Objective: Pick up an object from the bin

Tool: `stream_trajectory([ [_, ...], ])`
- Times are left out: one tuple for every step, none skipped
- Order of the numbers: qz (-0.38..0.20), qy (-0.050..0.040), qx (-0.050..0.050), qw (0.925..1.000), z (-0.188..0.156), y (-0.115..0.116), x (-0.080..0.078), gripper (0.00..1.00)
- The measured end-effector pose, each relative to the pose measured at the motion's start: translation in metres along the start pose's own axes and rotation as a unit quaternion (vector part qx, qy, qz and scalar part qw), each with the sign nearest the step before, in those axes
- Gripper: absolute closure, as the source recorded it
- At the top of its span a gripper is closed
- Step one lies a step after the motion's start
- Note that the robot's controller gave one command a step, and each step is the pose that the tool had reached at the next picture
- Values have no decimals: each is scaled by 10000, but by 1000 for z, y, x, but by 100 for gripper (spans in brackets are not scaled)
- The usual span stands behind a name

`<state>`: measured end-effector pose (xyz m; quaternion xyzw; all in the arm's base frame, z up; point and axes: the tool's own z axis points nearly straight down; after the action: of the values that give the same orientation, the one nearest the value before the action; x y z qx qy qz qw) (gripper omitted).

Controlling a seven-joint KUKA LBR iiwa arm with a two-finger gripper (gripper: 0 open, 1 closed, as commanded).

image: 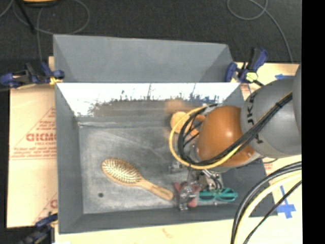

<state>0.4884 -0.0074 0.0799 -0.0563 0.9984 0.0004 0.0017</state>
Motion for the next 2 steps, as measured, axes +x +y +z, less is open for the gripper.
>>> stream_trajectory([
  [9, -9, -11, 10000, 1, 108, -14, 100],
  [10, -9, -12, 10000, 1, 108, -14, 100],
])
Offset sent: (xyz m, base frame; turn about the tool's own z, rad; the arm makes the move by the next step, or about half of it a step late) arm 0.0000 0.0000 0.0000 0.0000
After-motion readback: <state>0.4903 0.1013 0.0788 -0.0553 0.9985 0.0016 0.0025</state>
